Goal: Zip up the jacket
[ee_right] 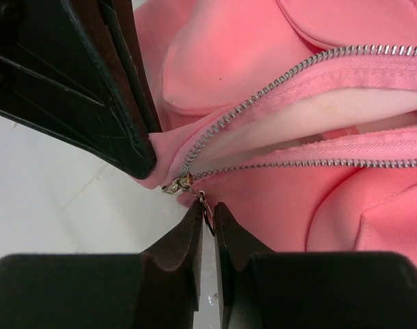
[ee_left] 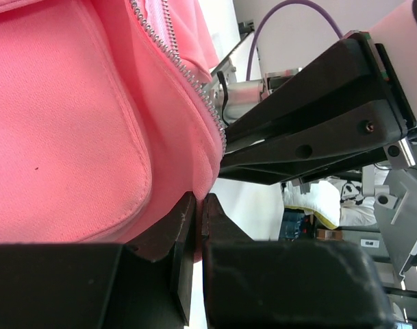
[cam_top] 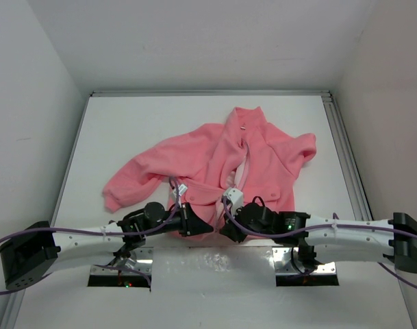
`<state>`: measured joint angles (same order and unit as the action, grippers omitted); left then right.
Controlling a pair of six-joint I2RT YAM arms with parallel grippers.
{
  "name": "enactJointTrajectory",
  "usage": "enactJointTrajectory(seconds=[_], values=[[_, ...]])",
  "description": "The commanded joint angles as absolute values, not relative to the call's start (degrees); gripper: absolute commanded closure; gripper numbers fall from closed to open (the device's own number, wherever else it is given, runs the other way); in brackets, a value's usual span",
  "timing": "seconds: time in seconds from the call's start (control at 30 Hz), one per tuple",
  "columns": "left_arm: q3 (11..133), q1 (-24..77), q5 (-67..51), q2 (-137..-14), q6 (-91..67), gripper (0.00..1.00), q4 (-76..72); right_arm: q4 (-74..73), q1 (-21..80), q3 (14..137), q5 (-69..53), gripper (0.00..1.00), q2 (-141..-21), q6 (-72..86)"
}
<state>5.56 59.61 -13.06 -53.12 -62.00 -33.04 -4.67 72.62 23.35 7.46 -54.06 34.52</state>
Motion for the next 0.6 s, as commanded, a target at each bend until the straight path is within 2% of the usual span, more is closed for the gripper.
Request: enactJointTrajectory(seconds=[0.0, 0.2, 0.23, 0.3, 0.57], values=[[5.80, 60.29, -15.29, -52.73, -62.93, 1.00, -36.74, -0.97, 72.95, 22.94, 6.77, 0.88, -54.23, 35.16], [6.15, 60.29, -15.38, -52.73, -62.75, 1.00, -36.56, -0.35, 72.86, 22.33, 7.29, 0.87, -53.96, 34.98], [6.15, 60.29, -15.38, -52.73, -62.84, 1.00, -36.56, -0.35, 72.95, 22.24, 7.29, 0.89, -53.96, 34.98], [6.33, 60.29, -15.56, -52.65, -62.58, 1.00, -36.21, 1.14, 72.95, 22.06, 7.21, 1.00, -53.88, 34.98], [6.59, 60.29, -13.63, -51.86, -60.30, 1.00, -29.28, -6.22, 72.95, 25.13, 15.11, 1.00, -49.40, 33.49]])
